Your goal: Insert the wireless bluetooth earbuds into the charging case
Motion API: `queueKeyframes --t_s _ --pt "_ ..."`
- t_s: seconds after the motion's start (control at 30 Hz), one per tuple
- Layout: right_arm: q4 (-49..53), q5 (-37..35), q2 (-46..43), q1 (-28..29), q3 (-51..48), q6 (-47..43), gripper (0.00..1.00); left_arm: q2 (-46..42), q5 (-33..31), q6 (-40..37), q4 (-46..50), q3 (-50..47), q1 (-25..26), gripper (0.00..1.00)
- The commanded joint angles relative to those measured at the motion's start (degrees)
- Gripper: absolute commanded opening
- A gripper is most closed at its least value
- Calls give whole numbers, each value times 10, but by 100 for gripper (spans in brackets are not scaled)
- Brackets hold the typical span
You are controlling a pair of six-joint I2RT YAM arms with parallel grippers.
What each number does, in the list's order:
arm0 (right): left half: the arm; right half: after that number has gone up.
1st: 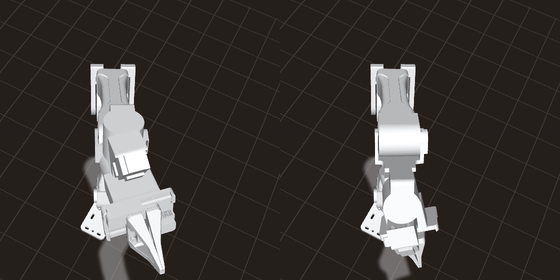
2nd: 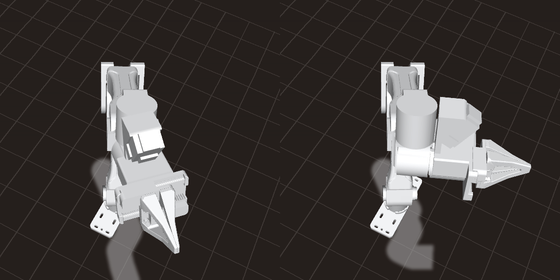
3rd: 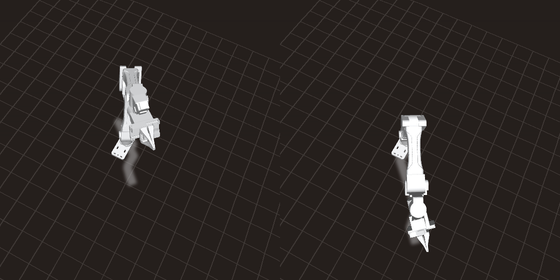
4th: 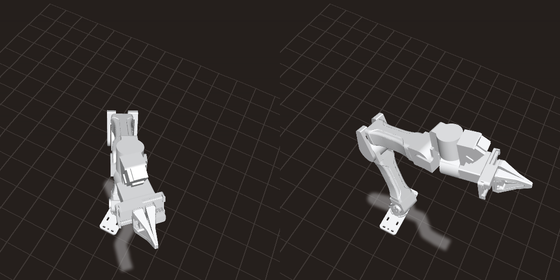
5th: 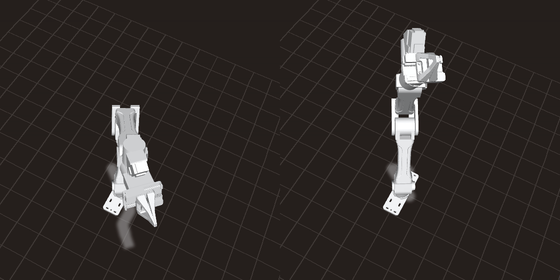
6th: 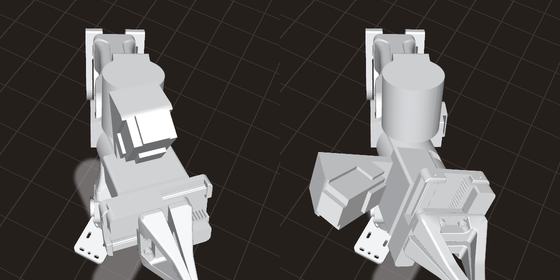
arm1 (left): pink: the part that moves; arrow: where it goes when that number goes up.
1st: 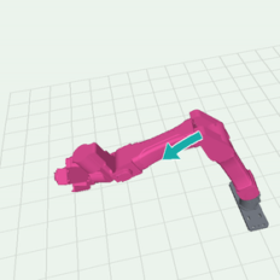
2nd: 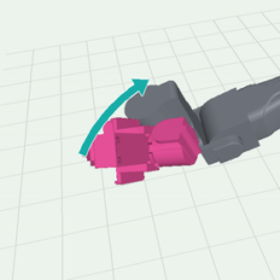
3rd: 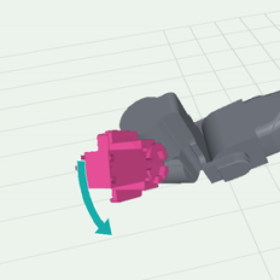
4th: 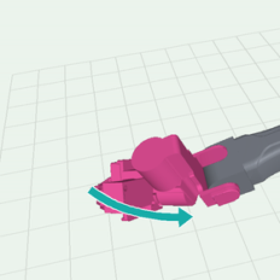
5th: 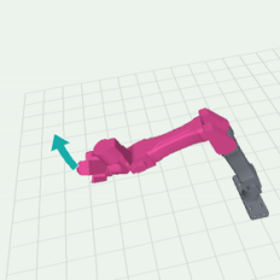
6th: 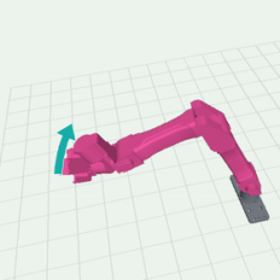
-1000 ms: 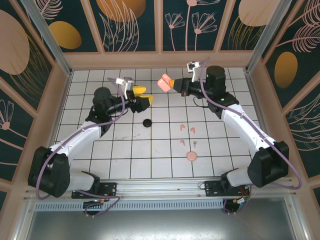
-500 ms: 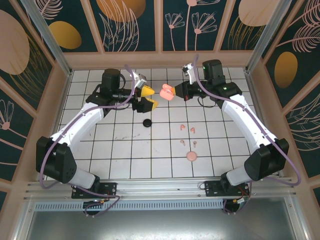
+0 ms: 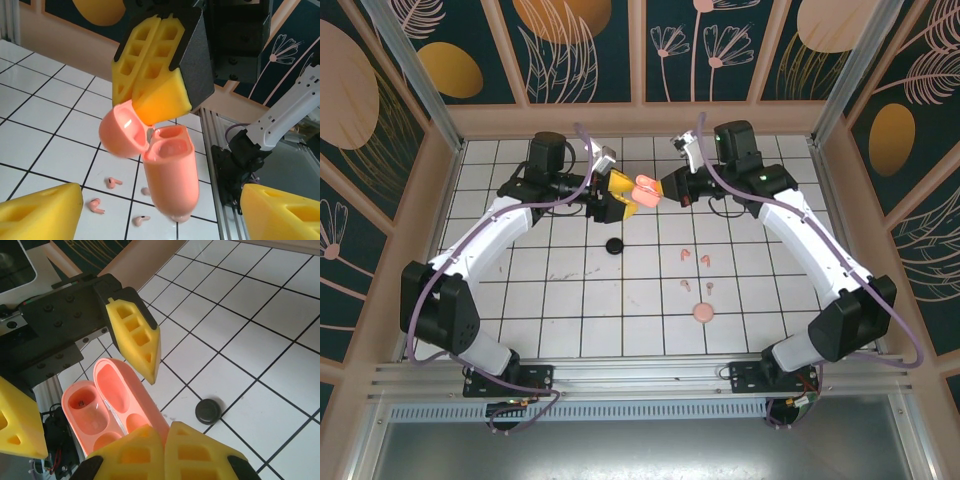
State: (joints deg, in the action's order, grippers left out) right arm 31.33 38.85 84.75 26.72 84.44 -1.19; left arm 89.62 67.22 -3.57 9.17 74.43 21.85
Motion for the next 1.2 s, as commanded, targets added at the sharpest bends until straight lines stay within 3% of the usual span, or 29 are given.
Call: queueKeyframes --t_s 0.0,0.27,0.47,1.0,1.17 --pt "-3 -4 13 11 25 -6 0 11 27 12 -20 20 -3 80" --pt "-6 -13 30 27 39 -3 0 23 34 22 -33 23 -3 73" --pt "-12 -16 34 30 41 1 0 29 41 19 -34 21 -4 60" --pt "-22 -22 49 35 55 12 1 43 48 26 -51 21 -3 11" --pt "-45 -70 28 30 49 43 45 33 25 44 -88 -4 -3 0"
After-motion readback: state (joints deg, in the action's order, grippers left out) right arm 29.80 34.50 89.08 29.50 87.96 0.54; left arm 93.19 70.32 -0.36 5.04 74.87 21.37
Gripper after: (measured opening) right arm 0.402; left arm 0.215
